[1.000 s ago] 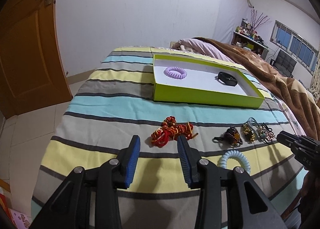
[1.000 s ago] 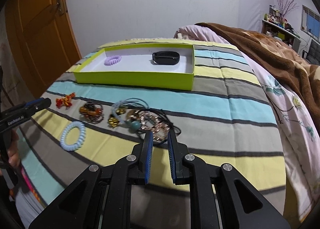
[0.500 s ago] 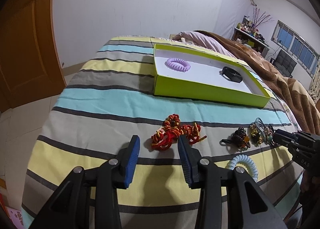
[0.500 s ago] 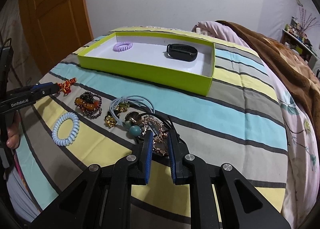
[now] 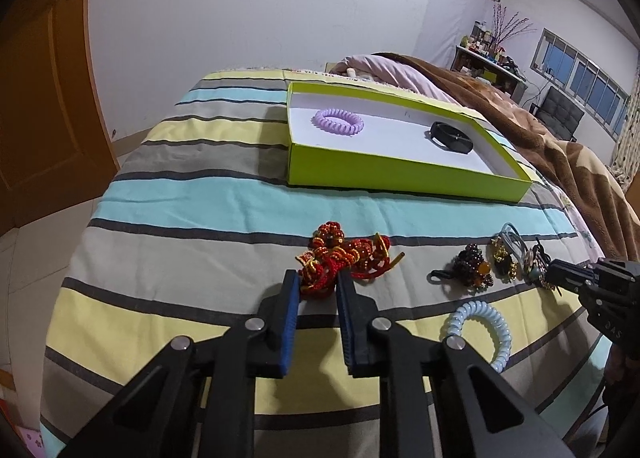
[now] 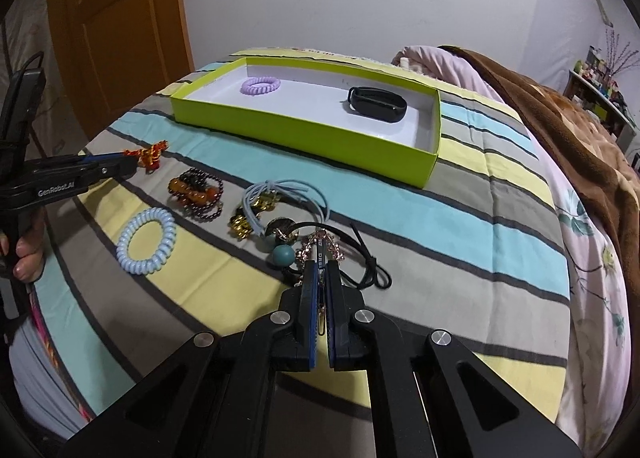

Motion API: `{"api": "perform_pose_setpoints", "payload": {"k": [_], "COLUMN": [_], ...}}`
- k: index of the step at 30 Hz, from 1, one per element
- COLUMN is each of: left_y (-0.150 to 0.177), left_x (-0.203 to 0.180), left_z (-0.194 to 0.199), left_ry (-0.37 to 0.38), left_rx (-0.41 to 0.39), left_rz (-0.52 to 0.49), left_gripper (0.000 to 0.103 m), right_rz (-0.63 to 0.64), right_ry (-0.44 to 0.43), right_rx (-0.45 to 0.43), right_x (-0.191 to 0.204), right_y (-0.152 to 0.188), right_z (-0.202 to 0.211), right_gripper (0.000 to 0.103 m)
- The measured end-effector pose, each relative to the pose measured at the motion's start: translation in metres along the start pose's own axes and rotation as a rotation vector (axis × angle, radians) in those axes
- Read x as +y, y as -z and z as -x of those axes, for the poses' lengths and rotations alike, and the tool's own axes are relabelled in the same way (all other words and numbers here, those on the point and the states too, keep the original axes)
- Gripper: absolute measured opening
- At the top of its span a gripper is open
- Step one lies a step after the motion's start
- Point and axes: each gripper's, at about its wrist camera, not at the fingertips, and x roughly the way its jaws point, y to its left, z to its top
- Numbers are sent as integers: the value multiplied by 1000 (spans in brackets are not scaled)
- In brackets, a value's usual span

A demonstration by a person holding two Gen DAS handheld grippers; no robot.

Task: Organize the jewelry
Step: 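Grasp the red beaded hair tie with the left tool while the right tool grasps the gold brooch, then carry both items into the green box and open both tools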

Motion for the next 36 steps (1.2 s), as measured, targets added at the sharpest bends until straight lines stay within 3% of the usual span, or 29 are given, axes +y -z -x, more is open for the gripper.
{"api": "perform_pose_setpoints", "payload": {"k": [12, 36], "left_y": [8, 11], "left_x": [-5, -41], "left_z": [38, 109], "left_ry": [34, 74], "left_rx": [-69, -184], "left_rz": [-23, -50], "left_gripper": [18, 18], "right_rz": [-53, -141], "right_ry": [-16, 17], "right_rx": [-22, -222], "right_x": [1, 17], "right_y": [9, 6], "right_z": [15, 97], "right_gripper": [3, 3]}}
